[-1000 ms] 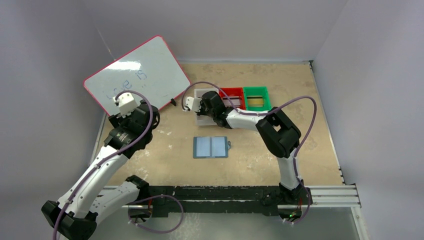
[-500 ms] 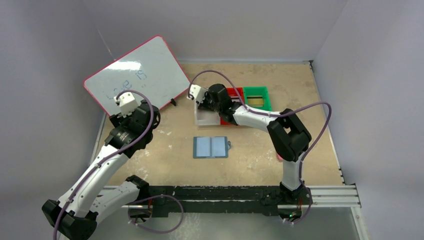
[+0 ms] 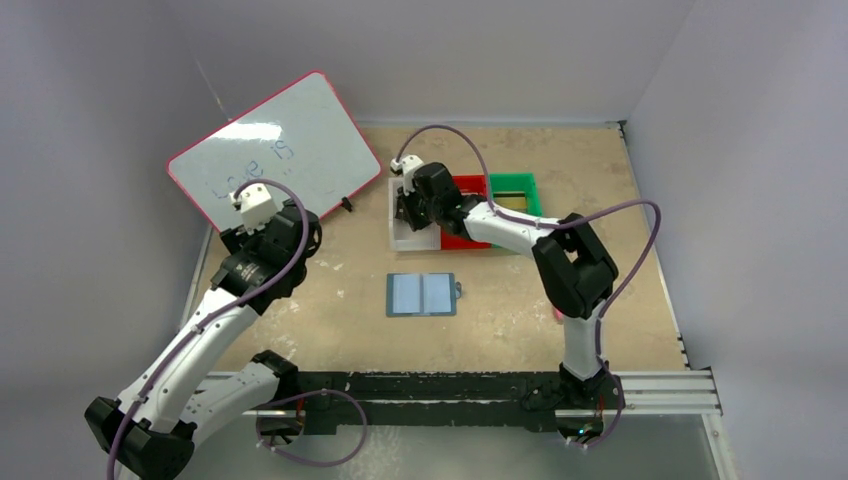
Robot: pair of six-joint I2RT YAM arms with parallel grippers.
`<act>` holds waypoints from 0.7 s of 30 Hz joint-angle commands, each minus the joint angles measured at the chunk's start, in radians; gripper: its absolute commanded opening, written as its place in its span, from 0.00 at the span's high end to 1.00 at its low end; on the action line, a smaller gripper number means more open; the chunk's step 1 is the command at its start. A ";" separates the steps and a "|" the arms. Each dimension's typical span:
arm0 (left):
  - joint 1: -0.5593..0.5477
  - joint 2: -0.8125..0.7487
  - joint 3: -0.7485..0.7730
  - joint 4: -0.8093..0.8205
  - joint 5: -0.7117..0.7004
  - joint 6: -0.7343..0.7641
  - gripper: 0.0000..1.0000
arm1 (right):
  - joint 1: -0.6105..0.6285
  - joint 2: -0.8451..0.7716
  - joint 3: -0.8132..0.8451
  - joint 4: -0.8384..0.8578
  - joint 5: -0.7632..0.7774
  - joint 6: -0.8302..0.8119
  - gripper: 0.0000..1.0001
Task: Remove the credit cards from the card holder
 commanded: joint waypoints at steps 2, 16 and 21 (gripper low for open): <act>0.004 0.001 0.002 0.022 -0.001 0.012 0.12 | 0.001 -0.003 -0.027 -0.037 -0.069 0.209 1.00; 0.005 0.012 0.002 0.022 -0.005 0.015 0.12 | 0.021 0.152 0.104 -0.153 0.107 0.200 1.00; 0.004 0.015 0.002 0.023 -0.006 0.014 0.12 | 0.021 0.185 0.127 -0.172 0.206 0.206 1.00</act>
